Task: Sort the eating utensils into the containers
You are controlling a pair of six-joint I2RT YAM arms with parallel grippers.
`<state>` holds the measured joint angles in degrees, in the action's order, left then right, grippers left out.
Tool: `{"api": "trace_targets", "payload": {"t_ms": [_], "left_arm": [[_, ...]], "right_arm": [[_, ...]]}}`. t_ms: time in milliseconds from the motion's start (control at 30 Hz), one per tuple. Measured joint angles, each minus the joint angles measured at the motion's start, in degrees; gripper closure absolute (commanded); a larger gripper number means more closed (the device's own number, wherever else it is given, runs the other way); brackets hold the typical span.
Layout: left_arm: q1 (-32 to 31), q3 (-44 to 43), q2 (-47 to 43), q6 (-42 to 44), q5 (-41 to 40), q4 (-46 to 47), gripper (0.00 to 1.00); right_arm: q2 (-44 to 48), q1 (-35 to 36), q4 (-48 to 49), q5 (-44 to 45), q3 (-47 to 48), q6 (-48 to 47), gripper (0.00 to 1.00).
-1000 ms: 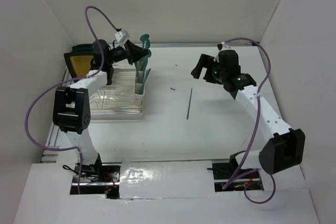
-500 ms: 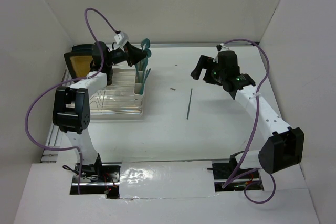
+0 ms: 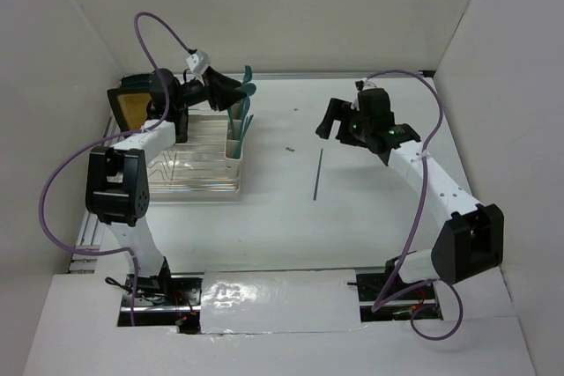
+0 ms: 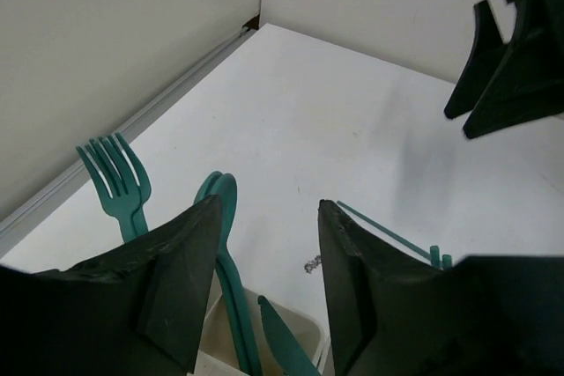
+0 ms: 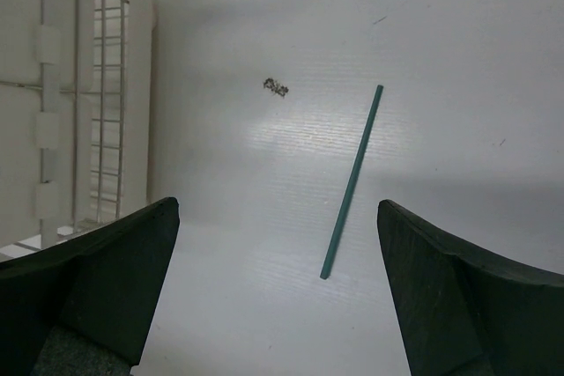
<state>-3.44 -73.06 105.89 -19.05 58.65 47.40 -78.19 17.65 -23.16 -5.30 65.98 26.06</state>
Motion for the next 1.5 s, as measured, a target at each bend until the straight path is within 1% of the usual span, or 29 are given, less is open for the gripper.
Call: {"api": "trace_targets", "payload": {"t_ms": [67,133,233,300,367,400,433,467,500,667,733,800,867,933,1100,1133,1167,1233,1333,1500], "left_arm": [[0.4,-0.6,-0.9,-0.5,-0.2,-0.9,0.31],[0.6,-2.6,-2.0,-0.3,-1.4,-3.6,0.29],[0.8,-7.2,-4.7,1.5,-4.4,-9.6,0.27],[0.9,-10.9,-7.4,3.8,-6.7,-14.5,0.23],[0.9,-13.1,-10.8,6.0,-9.5,-19.3,0.22],[0.8,-13.4,-13.1,7.4,-11.3,-21.4,0.19],[0.6,-13.3,-15.9,8.9,-13.0,-23.3,0.16],[0.4,-12.5,-18.9,10.3,-15.1,-24.9,0.15],[0.2,-11.8,-21.6,11.6,-16.4,-26.0,0.14],[-0.3,-7.1,-34.9,16.5,-23.6,-31.5,0.12],[-0.3,-6.5,-38.5,17.9,-26.0,-34.5,0.12],[-0.3,-6.3,-40.8,19.3,-27.9,-37.5,0.11],[-0.3,-5.6,-42.4,20.3,-29.5,-39.6,0.11],[-0.3,-4.2,-43.7,20.8,-30.8,-41.7,0.09],[-0.3,-0.9,-45.7,22.1,-32.9,-46.2,0.08],[-0.3,-0.9,-45.7,22.1,-33.0,-46.9,0.08],[-0.3,-0.9,-45.7,22.1,-33.0,-47.6,0.08],[-0.3,-1.0,-45.8,22.0,-32.9,-48.9,0.09],[-0.3,-1.0,-46.1,21.9,-32.4,-50.3,0.07],[-0.9,-1.3,-46.7,21.5,-30.3,-52.3,0.08]], "right_arm": [[-1.9,0.6,0.0,0.1,0.0,0.0,0.0],[-4.3,1.2,-0.1,0.2,0.0,0.1,0.01],[-8.3,2.9,-0.1,1.1,0.0,1.0,0.07],[-11.3,4.4,-0.4,2.5,0.3,1.6,0.15],[-14.8,6.0,-1.5,4.5,1.2,2.4,0.24],[-16.8,6.9,-2.0,5.6,1.8,2.8,0.33],[-18.8,7.6,-2.5,6.6,2.3,3.0,0.36],[-20.6,8.4,-3.0,7.7,2.5,3.4,0.41],[-21.5,8.8,-3.4,8.4,2.5,3.6,0.43],[-23.6,10.4,-6.4,11.6,2.5,5.0,0.48],[-23.6,10.7,-6.7,12.5,2.5,5.7,0.49],[-23.7,10.9,-6.9,13.5,2.5,6.3,0.53],[-23.8,11.3,-6.8,14.1,1.9,7.1,0.59],[-23.9,11.8,-6.6,14.5,0.7,7.8,0.61],[-24.6,13.1,-6.1,14.7,-2.8,9.2,0.71],[-24.7,13.3,-5.8,14.9,-2.8,9.4,0.77],[-24.9,13.6,-5.6,15.3,-2.7,9.4,0.79],[-25.1,14.1,-5.2,15.9,-2.7,9.5,0.89],[-25.3,14.6,-4.6,16.7,-2.7,9.5,1.0],[-25.3,14.7,-3.3,16.9,-3.1,9.6,1.0]]}}
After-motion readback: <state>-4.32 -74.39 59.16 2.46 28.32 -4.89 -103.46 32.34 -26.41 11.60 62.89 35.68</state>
